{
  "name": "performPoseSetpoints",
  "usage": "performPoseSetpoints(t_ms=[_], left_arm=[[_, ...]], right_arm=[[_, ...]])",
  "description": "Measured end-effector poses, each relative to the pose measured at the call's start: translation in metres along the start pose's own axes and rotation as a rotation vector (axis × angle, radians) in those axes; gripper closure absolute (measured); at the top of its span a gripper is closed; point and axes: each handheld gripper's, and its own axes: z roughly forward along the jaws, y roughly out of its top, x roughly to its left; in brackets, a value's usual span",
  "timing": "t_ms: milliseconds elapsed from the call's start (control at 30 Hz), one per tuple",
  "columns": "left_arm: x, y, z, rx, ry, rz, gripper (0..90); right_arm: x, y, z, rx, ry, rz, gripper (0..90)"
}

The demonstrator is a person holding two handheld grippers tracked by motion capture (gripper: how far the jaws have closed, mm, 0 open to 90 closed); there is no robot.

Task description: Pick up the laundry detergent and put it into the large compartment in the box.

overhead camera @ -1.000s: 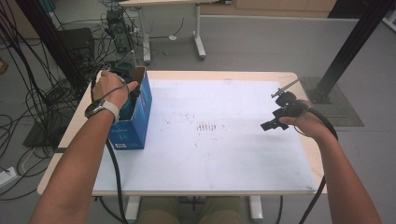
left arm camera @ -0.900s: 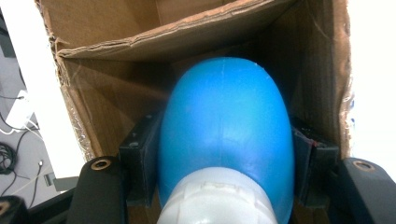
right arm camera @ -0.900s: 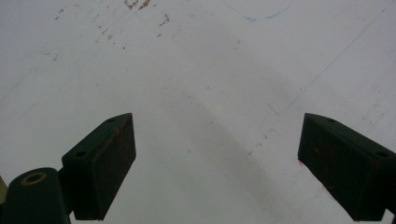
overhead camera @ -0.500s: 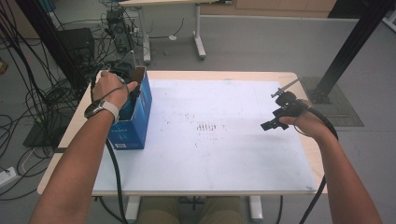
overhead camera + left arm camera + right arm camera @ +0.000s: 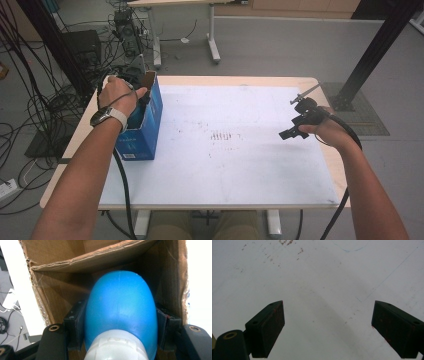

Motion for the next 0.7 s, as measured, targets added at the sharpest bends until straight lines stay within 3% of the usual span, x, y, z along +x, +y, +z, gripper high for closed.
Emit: performPoseSetpoints(t_ms=[700], left_arm=[[0.0017, -0.0006, -0.0001, -0.004, -0.004, -0.001, 37.5]], right_arm=[[0.0001, -0.0016, -0.0024, -0.001, -0.005, 0.004, 11.3]])
